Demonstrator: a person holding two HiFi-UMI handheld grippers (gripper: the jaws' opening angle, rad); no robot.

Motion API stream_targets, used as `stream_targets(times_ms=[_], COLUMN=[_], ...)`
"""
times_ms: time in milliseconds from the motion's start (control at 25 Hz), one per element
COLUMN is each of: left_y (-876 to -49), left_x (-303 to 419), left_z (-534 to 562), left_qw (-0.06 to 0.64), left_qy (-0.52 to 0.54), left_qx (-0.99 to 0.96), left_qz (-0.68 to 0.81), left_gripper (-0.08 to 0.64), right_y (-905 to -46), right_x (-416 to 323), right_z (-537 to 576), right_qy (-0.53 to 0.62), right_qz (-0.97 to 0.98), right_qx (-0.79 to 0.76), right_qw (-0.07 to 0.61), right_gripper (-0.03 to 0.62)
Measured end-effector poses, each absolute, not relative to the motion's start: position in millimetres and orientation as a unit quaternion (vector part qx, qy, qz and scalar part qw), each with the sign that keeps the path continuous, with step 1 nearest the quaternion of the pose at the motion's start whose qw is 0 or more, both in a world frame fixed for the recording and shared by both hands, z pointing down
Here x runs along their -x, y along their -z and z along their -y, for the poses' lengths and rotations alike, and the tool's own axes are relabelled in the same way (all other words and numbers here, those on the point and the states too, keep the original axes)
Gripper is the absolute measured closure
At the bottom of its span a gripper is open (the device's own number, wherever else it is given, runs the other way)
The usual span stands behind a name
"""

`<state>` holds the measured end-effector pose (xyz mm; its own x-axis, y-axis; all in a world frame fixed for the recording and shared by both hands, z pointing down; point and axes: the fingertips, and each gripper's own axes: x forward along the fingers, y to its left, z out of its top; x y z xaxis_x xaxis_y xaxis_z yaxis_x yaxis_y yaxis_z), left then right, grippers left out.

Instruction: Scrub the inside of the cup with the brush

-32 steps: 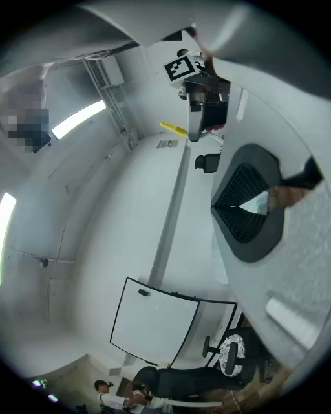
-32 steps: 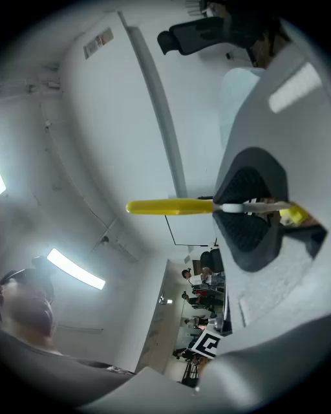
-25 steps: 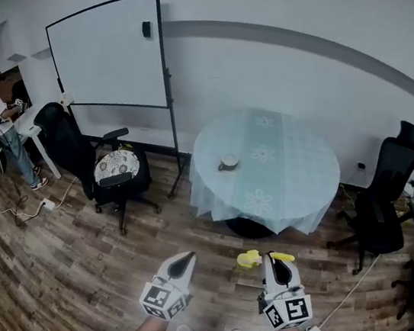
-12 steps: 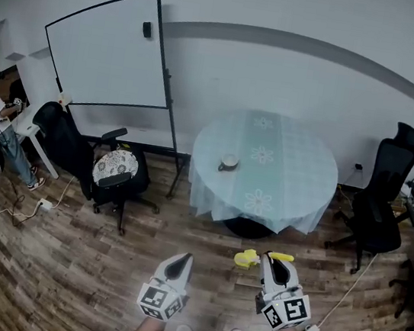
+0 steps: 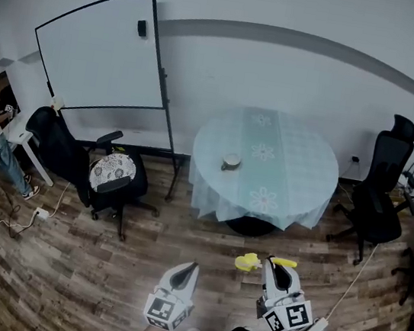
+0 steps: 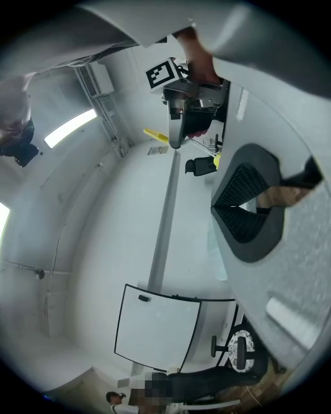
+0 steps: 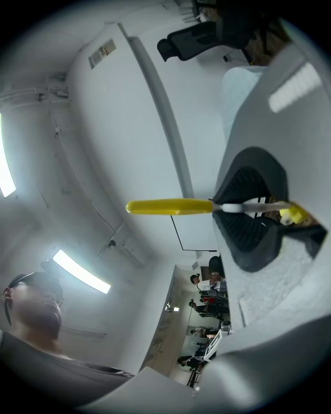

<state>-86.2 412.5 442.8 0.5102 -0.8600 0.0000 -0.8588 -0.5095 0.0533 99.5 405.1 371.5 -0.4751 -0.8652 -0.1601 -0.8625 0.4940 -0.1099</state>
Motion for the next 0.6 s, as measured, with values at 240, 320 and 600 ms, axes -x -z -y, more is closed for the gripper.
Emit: stream_targets(times_ms=[240,320,600], left_y=[-449,-448,-432], left_x=[73,63,31], left_z=[-391,-378,-319], left_qw=[0.030,0.028,0.020], left_qy=[0.008,0.009,0.010], left_qx=[-0.877,-0.879,-0.871], left_qz=[0.479,0.475,0.491], left_gripper=[0.555,0.555,0.555], right_y=[-369,-366,-344], right_x=[-107,-115,-147], right_z=[-390,-376,-317], right_qy=[0.002,-0.002,-0.029], right_qz=[-0.852,-0.851,-0.862], right_qx=[0.514,0.515,0.493], right_qw=[0.101,0.106,0.110], right_gripper=[0.557,0.557,0.557])
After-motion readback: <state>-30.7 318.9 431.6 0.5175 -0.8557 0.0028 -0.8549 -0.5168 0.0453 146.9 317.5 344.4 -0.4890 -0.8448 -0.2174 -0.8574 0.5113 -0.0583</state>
